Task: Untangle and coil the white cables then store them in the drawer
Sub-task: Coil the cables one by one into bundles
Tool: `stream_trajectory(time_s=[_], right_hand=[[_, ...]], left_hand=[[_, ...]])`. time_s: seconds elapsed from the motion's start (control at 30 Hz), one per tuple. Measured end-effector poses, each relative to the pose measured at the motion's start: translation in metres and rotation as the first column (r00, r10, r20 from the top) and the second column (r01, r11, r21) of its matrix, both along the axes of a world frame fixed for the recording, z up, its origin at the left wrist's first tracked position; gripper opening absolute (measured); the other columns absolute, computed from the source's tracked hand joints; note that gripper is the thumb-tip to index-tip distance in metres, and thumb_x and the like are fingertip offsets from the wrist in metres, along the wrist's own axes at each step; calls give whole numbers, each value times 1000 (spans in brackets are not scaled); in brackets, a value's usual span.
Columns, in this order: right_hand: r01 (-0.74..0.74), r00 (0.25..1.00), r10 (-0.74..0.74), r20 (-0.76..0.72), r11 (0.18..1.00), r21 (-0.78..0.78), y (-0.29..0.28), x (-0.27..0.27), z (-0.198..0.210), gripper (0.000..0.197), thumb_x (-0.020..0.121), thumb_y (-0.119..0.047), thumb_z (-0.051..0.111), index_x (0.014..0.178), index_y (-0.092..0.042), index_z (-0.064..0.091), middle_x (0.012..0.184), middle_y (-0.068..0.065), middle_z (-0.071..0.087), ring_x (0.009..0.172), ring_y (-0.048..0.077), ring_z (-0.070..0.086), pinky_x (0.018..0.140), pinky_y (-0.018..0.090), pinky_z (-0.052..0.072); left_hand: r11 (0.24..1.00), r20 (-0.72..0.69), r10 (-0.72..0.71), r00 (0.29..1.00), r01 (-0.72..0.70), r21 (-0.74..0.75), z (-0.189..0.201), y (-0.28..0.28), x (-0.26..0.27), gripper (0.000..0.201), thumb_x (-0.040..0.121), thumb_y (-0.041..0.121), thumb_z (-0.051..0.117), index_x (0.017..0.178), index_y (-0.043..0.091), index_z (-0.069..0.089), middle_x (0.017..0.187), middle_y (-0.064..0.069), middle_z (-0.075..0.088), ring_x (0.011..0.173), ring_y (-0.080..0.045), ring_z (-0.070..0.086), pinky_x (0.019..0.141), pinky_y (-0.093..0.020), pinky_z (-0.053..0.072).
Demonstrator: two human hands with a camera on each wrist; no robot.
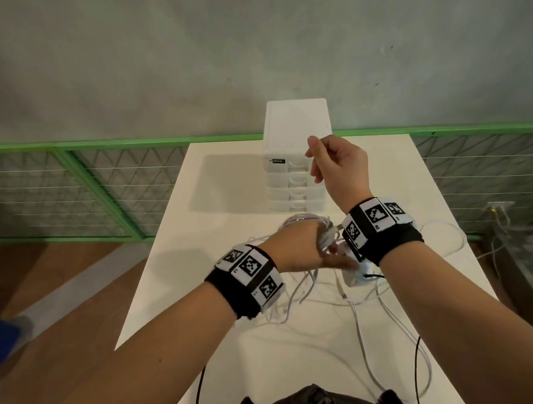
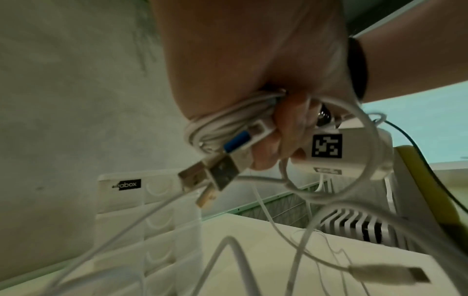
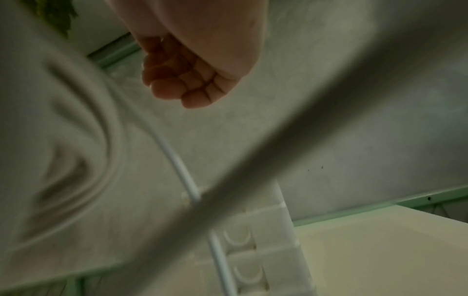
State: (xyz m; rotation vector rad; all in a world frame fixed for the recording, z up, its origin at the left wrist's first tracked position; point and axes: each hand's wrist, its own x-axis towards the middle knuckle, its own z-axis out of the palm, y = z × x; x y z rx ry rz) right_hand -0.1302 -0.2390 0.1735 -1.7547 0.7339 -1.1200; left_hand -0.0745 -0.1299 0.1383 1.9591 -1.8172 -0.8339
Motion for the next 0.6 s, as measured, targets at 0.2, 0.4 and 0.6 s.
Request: stream_trajectory(time_s=[0.2,0.4,0.6], right_hand=[[48,999,-48,16,998,31,-2,-4,-5,29,92,-29,55,64,-23,59,49,3,53,42,12,49,49,25,44],[155,983,-163,82,984,93,-15,-12,0,30,92,-31,53,65,-18,60,48,4,52,42,17,47,49,26,42],[250,950,-275,145,953,170,-23,-14,-6,31,91,-30,52,64,-16,60,47,5,49,43,20,45,45,23,39]], left_hand=[[999,-182,19,983,-12,39,-8,0,-3,45,75,38,76,80,-1,54,74,-10,54,65,-18,45,62,-25,40],[996,-121,50,991,-41,79,-14,6,-9,33,73,28,79,74,11,52,74,3,52,71,-17,49,69,-26,35],[997,-52,78,996,-78,17,-25,13,-14,37,71,37,79,81,11,55,81,1,56,75,-17,51,72,-28,41]])
